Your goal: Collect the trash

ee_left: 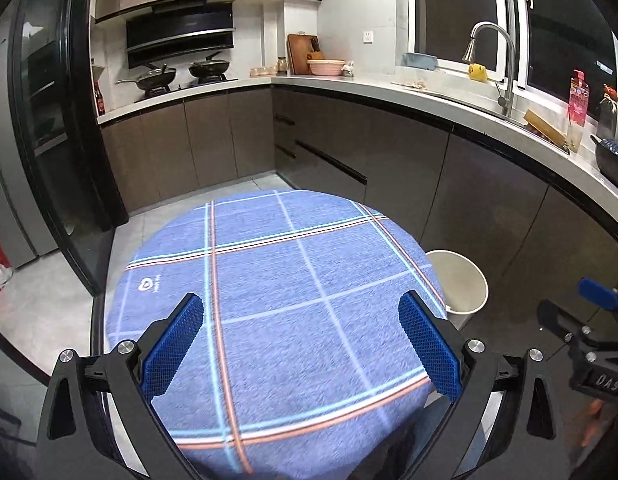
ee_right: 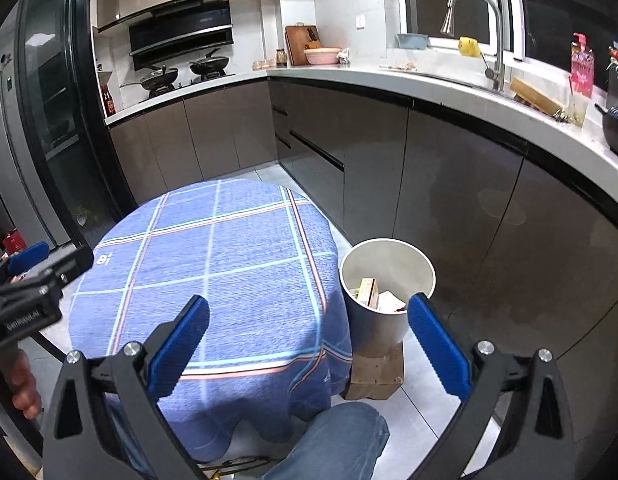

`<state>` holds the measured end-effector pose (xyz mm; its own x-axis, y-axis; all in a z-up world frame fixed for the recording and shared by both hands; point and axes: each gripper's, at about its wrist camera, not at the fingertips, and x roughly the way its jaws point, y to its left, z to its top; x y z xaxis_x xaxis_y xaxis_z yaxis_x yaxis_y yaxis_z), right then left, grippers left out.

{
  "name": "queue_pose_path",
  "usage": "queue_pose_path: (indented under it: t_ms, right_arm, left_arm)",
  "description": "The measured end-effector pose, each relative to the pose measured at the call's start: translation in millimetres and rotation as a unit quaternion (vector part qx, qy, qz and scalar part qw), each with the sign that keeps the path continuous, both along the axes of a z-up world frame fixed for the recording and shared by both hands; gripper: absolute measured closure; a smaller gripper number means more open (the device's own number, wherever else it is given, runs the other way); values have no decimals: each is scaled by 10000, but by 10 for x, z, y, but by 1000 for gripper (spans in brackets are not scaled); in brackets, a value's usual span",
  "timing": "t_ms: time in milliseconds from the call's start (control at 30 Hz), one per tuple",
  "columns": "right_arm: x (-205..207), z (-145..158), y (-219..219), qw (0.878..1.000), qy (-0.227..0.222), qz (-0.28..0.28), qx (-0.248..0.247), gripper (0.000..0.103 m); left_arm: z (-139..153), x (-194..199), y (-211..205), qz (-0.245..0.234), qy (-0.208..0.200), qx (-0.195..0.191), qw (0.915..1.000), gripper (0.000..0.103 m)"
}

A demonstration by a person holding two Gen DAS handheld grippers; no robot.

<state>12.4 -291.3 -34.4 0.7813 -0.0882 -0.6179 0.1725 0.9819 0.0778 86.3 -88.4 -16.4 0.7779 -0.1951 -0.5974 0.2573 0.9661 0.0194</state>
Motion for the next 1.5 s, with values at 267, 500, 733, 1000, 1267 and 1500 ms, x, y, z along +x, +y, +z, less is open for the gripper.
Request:
queue_pose_path:
  t_ms: [267,500,733,1000,1267,1500]
  right_arm:
    - [-242,122,263,10000,-60,40,-14,3]
    - [-271,153,416,9998,-60,182,-80,3]
    - [-269,175,448,9997,-114,205,-84,3]
    - [-279,187,443,9996,-179,208,-85,3]
    - [-318,226,452,9988,-397,251,-103,3]
    - [-341,276,441,9980,-578,256,-45,3]
  left_arm:
    - [46,-299,258,62,-124,-41,9999,8]
    - [110,-401,356,110,-190,-132,9997,8]
    - [137,-417,414,155,-224,-194,9994,8]
    - [162,-428,449,169,-268,-257,9992,8]
    - [158,-440,471,149,-267,-296,9991,8]
    - [167,-441,470,142,-277,-319,9990,8]
